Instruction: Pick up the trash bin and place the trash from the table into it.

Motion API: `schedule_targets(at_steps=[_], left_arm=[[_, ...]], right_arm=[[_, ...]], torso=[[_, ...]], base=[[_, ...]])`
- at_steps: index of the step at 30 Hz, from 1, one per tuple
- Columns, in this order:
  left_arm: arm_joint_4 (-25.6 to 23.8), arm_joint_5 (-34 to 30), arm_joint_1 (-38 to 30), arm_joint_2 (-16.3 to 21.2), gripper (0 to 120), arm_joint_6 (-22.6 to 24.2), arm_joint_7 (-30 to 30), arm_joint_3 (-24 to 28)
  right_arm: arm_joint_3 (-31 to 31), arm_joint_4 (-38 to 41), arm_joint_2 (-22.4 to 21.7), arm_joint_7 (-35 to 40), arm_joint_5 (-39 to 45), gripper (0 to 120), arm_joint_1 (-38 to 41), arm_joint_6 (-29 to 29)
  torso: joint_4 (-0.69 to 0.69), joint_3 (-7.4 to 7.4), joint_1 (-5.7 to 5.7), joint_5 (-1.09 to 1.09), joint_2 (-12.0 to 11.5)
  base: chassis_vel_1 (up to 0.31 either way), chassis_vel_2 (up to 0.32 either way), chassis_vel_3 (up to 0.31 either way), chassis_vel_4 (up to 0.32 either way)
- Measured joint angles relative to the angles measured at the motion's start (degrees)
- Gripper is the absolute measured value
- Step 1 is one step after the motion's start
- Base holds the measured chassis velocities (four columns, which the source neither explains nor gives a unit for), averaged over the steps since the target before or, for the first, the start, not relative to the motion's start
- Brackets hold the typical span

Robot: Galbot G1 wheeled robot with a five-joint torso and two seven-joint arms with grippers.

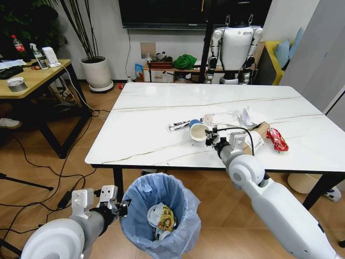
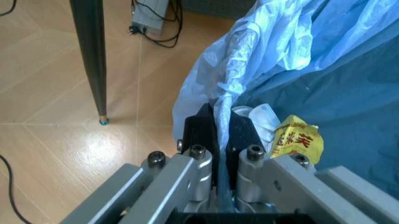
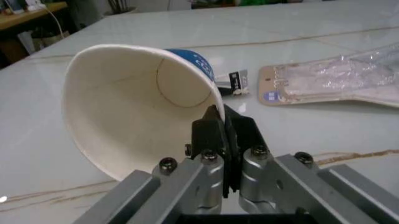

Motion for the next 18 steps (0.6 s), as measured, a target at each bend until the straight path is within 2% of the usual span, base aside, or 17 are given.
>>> schedule_targets(at_steps=[6, 10, 14, 18], left_arm=[[0.0, -0.07, -0.3, -0.01, 0, 0.0, 0.03, 0.08], [-0.01, -0.46, -0.48, 0.01, 0, 0.0, -0.03, 0.09], [0.0, -1.05, -0.52, 0.0, 0, 0.0, -0.33, 0.09], [0.0, -2.88, -0.69, 0.15, 0, 0.0, -1.5, 0.05]], right_arm=[[2.64, 8.36, -2.9, -2.18, 5.41, 0, -1.23, -0.02], [4.51, 16.4, -6.09, -7.15, 10.75, 0, -4.05, -0.13], [5.18, 19.75, -7.94, -11.03, 12.45, 0, -6.08, -0.64], [6.46, 26.05, -13.53, -21.17, 12.82, 0, -11.68, -1.87]], torso=[[0.0, -0.01, 0.0, -0.01, 0.0], [0.0, -0.01, -0.01, -0.01, 0.0], [0.0, -0.01, -0.01, 0.0, 0.0], [-0.01, -0.01, -0.01, 0.0, 0.0]], base=[[0.0, 0.0, 0.0, 0.0], [0.0, 0.0, 0.0, 0.0], [0.0, 0.0, 0.0, 0.0], [0.0, 0.0, 0.0, 0.0]])
